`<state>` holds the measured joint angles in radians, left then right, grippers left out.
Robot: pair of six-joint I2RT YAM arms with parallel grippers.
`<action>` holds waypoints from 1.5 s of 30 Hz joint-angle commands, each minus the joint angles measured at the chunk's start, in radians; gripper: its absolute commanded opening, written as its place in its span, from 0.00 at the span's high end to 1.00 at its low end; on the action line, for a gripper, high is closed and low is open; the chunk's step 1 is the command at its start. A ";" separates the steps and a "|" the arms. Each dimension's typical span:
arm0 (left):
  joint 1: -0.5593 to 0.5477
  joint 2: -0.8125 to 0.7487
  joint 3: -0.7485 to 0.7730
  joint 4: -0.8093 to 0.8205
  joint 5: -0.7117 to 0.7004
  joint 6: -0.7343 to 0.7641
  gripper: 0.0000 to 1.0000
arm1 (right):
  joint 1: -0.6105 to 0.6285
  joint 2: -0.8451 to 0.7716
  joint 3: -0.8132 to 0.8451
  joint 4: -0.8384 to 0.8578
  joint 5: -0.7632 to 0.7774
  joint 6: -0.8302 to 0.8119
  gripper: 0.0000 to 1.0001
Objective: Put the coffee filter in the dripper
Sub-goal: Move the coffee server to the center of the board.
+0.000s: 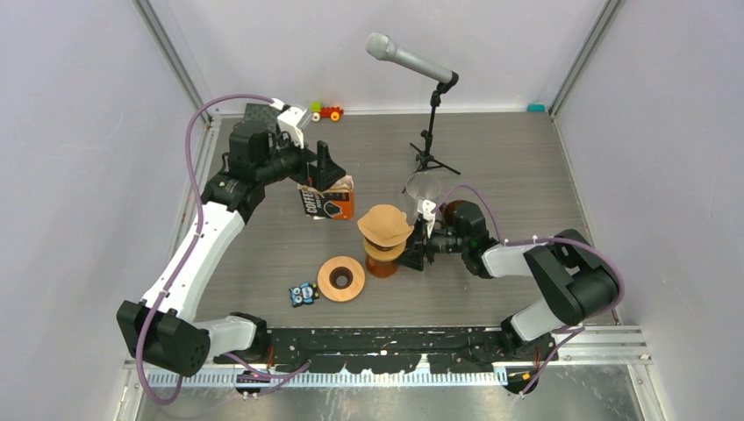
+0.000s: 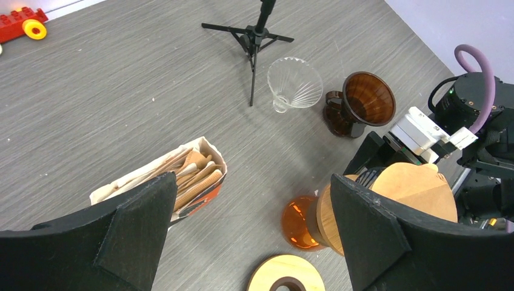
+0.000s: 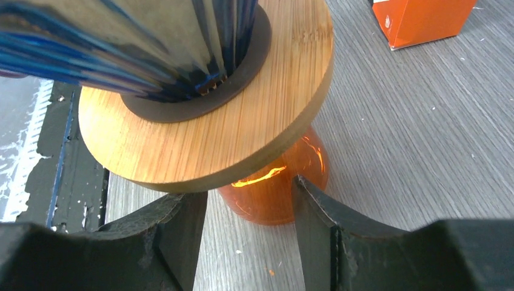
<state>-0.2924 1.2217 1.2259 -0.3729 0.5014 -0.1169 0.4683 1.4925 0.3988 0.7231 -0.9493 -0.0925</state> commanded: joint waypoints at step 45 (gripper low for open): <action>0.068 -0.010 0.104 -0.034 -0.087 -0.012 0.00 | -0.205 -0.309 0.608 -1.300 0.755 -0.214 0.33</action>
<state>-0.2325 1.2362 1.3346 -0.4599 0.3931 -0.1242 0.2985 1.1530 0.8845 -0.2440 -0.4126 -0.2436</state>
